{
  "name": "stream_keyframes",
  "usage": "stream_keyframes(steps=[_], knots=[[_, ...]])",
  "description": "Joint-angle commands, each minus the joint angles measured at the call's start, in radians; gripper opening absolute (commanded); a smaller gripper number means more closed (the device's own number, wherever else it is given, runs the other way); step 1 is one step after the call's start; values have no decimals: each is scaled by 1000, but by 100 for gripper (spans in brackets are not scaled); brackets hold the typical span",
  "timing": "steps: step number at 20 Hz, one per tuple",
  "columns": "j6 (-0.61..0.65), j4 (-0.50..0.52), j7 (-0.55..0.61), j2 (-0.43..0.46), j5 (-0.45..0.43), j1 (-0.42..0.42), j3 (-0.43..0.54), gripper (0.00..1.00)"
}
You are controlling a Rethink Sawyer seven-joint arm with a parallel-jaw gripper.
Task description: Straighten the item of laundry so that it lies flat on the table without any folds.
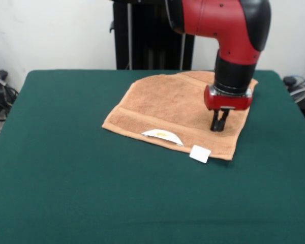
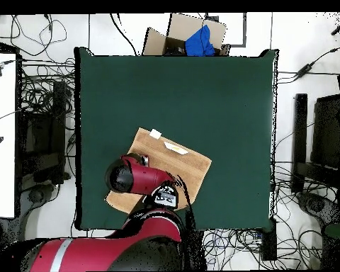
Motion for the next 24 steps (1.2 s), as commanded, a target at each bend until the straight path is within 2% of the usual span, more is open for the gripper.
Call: stream_keyframes(steps=[1, 5, 15, 24], knots=[[-121, -228, 263, 171, 150, -1, 0, 0], [-82, -232, 270, 168, 208, 24, -58, 0], [-28, -300, 288, 212, 307, 4, -59, 0], [7, -354, 298, 224, 335, -13, -62, 0]])
